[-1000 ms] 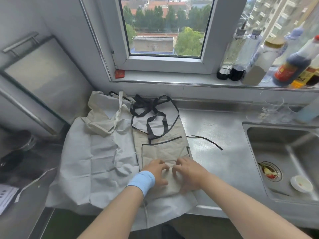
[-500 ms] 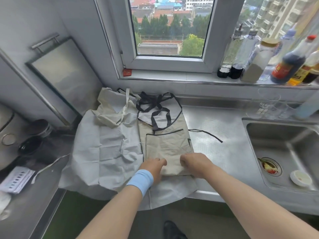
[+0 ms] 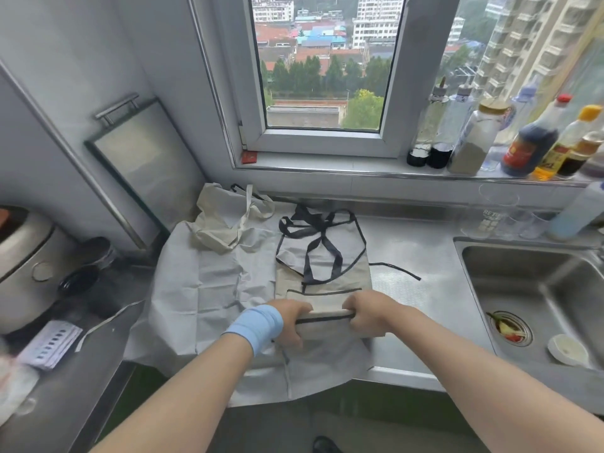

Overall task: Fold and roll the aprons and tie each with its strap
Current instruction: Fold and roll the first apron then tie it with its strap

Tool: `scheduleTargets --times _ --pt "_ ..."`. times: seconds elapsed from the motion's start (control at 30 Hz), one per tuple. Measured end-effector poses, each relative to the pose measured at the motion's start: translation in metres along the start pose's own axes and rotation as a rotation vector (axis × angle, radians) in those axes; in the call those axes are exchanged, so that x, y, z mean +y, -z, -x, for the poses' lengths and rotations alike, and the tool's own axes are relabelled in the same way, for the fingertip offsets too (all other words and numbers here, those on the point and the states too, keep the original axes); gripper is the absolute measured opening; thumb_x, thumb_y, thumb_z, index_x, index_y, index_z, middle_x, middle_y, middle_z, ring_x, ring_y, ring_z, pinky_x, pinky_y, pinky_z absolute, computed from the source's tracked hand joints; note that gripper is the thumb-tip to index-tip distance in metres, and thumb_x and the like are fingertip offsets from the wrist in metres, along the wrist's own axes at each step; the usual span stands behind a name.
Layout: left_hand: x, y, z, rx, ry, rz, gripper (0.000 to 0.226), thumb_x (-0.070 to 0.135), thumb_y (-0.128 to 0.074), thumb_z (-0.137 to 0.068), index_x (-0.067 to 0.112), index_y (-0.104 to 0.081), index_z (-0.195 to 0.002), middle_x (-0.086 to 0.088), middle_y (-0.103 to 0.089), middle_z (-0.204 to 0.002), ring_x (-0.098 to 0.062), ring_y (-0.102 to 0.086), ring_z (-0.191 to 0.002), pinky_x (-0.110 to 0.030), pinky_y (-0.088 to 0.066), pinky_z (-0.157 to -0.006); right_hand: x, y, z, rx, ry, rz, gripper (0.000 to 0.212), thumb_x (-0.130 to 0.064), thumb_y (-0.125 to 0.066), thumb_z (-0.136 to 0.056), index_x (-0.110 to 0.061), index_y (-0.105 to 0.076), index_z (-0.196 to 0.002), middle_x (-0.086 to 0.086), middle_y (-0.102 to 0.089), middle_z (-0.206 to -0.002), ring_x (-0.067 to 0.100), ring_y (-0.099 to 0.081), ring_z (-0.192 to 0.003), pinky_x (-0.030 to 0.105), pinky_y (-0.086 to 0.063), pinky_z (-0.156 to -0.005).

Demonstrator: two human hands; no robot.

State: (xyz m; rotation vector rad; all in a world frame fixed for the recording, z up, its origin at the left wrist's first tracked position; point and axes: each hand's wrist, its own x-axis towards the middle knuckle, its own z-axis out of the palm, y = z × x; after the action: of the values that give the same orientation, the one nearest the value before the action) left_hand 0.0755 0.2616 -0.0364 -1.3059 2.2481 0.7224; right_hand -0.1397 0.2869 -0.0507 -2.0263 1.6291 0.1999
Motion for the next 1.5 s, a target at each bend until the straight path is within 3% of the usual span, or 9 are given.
scheduleTargets --times 0.2,0.4,0.57,0.77,0.83,0.93,1.13,1.37,1.5 --pt "-0.012 0.045 -0.005 -0.107 0.005 0.098 0.026 0.029 -0.068 -0.081 0.015 -0.065 -0.103 -0.002 -0.063 -0.091 -0.021 -0.058 -0.078 -0.026 -0.049 -0.068 0.013 0.064 0.001 -0.257 -0.116 -0.353 0.007 -0.019 -0.062 -0.062 -0.025 -0.067 -0.063 -0.007 -0.06 -0.064 0.013 -0.058 -0.065 0.022 -0.042 -0.057" --pt "-0.024 0.064 -0.042 0.218 0.074 0.36 0.024 0.028 -0.067 -0.08 0.024 -0.052 -0.06 0.007 -0.051 -0.06 -0.018 -0.051 -0.064 -0.021 -0.043 -0.053 0.05 0.063 -0.04 0.179 -0.185 -0.41 0.019 -0.014 -0.054 -0.067 -0.024 -0.069 -0.072 -0.007 -0.066 -0.069 0.015 -0.063 -0.069 0.026 -0.049 -0.059" --pt "-0.037 0.065 -0.091 0.46 0.157 0.484 0.011 0.031 -0.064 -0.078 0.033 -0.066 -0.088 0.009 -0.065 -0.085 -0.014 -0.06 -0.08 -0.021 -0.045 -0.072 0.07 0.053 -0.081 0.306 -0.167 -0.252 0.013 -0.021 -0.055 -0.088 -0.031 -0.062 -0.091 -0.009 -0.063 -0.091 0.018 -0.057 -0.089 0.031 -0.046 -0.077" --pt "-0.056 0.074 -0.153 0.188 0.203 0.397 0.014 0.038 -0.059 -0.08 0.027 -0.068 -0.082 0.002 -0.066 -0.08 -0.022 -0.064 -0.083 -0.022 -0.046 -0.067 0.094 0.045 -0.14 0.292 -0.047 -0.007 0.014 -0.018 -0.043 -0.093 -0.024 -0.054 -0.097 -0.005 -0.054 -0.102 0.024 -0.055 -0.095 0.035 -0.035 -0.075" --pt "-0.066 0.076 -0.176 0.103 0.175 0.338 0.022 0.04 -0.061 -0.082 0.025 -0.071 -0.094 0.0 -0.067 -0.115 -0.024 -0.06 -0.109 -0.025 -0.046 -0.084 0.102 0.041 -0.159 0.276 -0.019 0.026 0.016 -0.015 -0.04 -0.092 -0.024 -0.051 -0.1 -0.004 -0.052 -0.11 0.025 -0.055 -0.094 0.036 -0.033 -0.074" --pt "-0.078 0.082 -0.201 0.143 0.14 0.23 0.033 0.04 -0.061 -0.085 0.027 -0.069 -0.113 0.003 -0.029 -0.156 -0.022 -0.029 -0.141 -0.035 -0.029 -0.113 0.111 0.037 -0.183 0.228 -0.031 0.053 0.021 -0.012 -0.038 -0.093 -0.022 -0.047 -0.108 -0.002 -0.048 -0.116 0.031 -0.058 -0.089 0.037 -0.036 -0.066" --pt "-0.093 0.085 -0.234 0.292 0.175 0.275 0.042 0.03 -0.058 -0.089 0.035 -0.055 -0.131 0.004 -0.034 -0.148 -0.028 -0.036 -0.134 -0.033 -0.032 -0.109 0.116 0.051 -0.22 0.266 -0.067 0.148 0.022 -0.013 -0.037 -0.096 -0.018 -0.047 -0.115 0.004 -0.053 -0.119 0.037 -0.059 -0.083 0.037 -0.035 -0.062" --pt "-0.076 0.078 -0.237 0.439 0.308 -0.033 0.08 0.032 -0.066 -0.072 0.028 -0.027 -0.141 0.001 -0.023 -0.146 -0.025 -0.032 -0.129 -0.036 -0.034 -0.103 0.112 0.053 -0.245 0.188 -0.15 0.247 0.028 -0.019 -0.046 -0.09 -0.019 -0.05 -0.118 0.003 -0.05 -0.122 0.031 -0.062 -0.092 0.033 -0.036 -0.063" --pt "-0.055 0.074 -0.229 0.724 0.154 -0.128 0.061 0.028 -0.074 -0.059 0.025 -0.043 -0.112 -0.001 -0.039 -0.117 -0.025 -0.043 -0.104 -0.035 -0.043 -0.083 0.104 0.049 -0.241 0.341 -0.138 0.357 0.035 -0.017 -0.052 -0.081 -0.02 -0.051 -0.116 0.004 -0.053 -0.114 0.028 -0.053 -0.101 0.036 -0.037 -0.071"
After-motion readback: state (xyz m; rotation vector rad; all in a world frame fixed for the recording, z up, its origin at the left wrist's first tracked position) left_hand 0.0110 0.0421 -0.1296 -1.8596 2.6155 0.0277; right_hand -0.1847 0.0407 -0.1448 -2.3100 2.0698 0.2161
